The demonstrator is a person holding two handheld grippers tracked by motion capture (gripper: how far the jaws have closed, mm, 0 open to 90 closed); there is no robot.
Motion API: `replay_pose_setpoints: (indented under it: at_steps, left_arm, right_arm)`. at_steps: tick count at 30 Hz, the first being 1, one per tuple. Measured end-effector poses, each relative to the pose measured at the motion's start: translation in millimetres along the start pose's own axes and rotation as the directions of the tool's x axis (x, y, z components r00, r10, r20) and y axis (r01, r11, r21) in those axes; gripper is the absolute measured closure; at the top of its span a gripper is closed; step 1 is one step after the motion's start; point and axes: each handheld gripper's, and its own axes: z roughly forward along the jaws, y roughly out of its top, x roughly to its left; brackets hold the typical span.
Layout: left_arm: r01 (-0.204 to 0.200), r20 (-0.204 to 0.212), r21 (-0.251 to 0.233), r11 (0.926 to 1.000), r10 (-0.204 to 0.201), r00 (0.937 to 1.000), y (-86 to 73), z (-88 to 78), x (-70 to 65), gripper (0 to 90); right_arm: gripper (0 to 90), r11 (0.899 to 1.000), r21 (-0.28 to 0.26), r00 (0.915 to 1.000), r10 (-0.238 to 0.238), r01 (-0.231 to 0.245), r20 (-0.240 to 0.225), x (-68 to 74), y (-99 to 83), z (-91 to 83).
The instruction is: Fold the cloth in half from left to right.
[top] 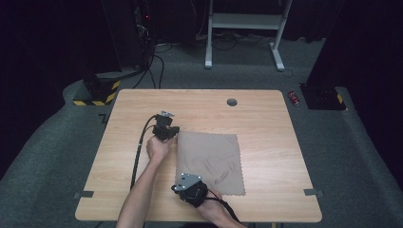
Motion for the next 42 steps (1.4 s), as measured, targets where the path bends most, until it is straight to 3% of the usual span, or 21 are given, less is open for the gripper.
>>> replay_pose_setpoints:
  at_steps: [10,22,25,35,42]
  left_arm:
    - [0.004,-0.009,-0.003,1.0,-0.005,0.9999,5.5,-9.8,9.0,90.0]
    - [0.025,-0.023,-0.033,0.9991,-0.026,0.9994,5.6,-40.3,27.9,90.0]
    - [0.014,-0.022,-0.036,0.9993,-0.015,0.9996,5.9,-38.3,23.6,90.0]
    - [0.0,0.016,-0.013,0.9999,0.0,0.9999,5.4,-9.0,0.8,90.0]
    - [-0.04,0.009,-0.001,0.9992,0.04,0.9992,13.6,-4.4,-8.6,90.0]
  right_arm:
    - [90.0,1.0,-0.011,1.0,0.008,-0.008,-0.004,-0.8,9.5,-2.1]
    - [90.0,0.999,-0.054,0.9994,0.004,-0.006,-0.033,1.1,23.3,-3.6]
    - [90.0,0.999,-0.051,0.9996,0.004,-0.005,-0.029,-0.6,18.6,-4.5]
    - [90.0,0.997,-0.041,0.9982,0.06,-0.059,0.006,-12.3,-10.3,-18.0]
    - [90.0,0.995,-0.042,0.9947,0.097,-0.096,0.032,-18.8,-27.0,-27.7]
